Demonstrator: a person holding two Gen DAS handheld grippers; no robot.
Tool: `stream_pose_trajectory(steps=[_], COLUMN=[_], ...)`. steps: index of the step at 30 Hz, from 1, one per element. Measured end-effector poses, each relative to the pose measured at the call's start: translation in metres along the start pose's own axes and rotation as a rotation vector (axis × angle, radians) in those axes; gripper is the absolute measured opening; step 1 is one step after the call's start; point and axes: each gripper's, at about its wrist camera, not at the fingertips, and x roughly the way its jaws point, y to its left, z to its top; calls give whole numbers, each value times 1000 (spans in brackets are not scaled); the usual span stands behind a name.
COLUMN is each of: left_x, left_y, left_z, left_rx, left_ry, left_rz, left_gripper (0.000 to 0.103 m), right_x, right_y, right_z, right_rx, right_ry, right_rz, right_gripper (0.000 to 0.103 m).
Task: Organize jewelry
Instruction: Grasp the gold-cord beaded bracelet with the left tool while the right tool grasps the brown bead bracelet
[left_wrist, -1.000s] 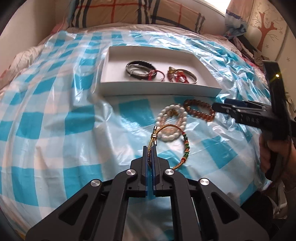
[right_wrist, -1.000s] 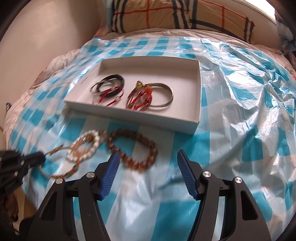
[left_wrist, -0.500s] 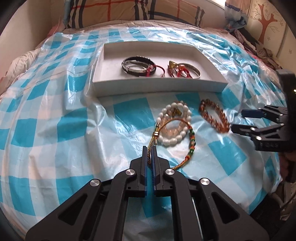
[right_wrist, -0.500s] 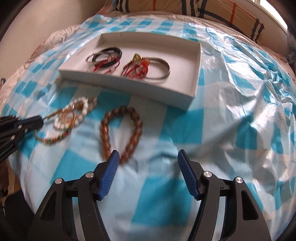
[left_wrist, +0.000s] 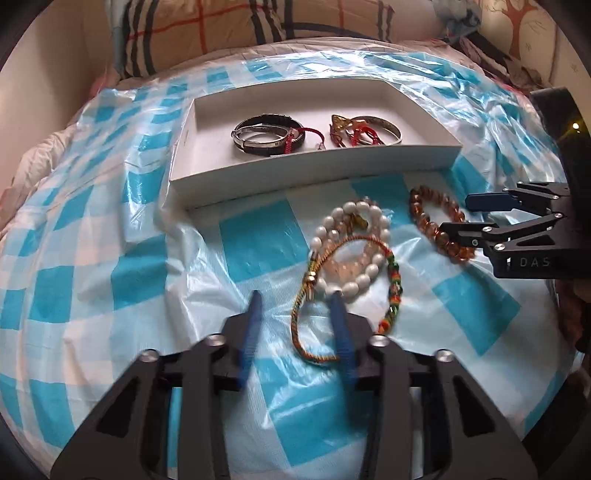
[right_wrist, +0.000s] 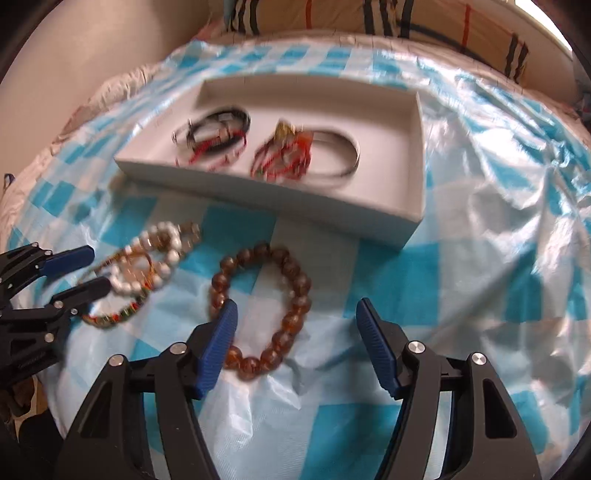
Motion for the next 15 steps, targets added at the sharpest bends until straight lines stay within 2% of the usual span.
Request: stream_pose_trajectory(steps=[3,8,12,15], left_x=[-7,-27,-28,-21], left_y=[4,13,18,14], left_z=[-8,-19,-15,-7], left_rx=[-1,-11,-38,-21], left_ry=[2,-18,-36,-33], left_rz=[-35,-123,-111,-77], left_gripper=[11,10,11,11], right_x=[-18,-46,-42,-25], right_y=[2,-1,-10,-1], right_z=[-11,-20,-5,7], right_rx=[-19,-47,12,-8], right_ry=[22,-5,-58,-77], right_rz=[33,44,64,53], right_gripper=[65,65,65,64])
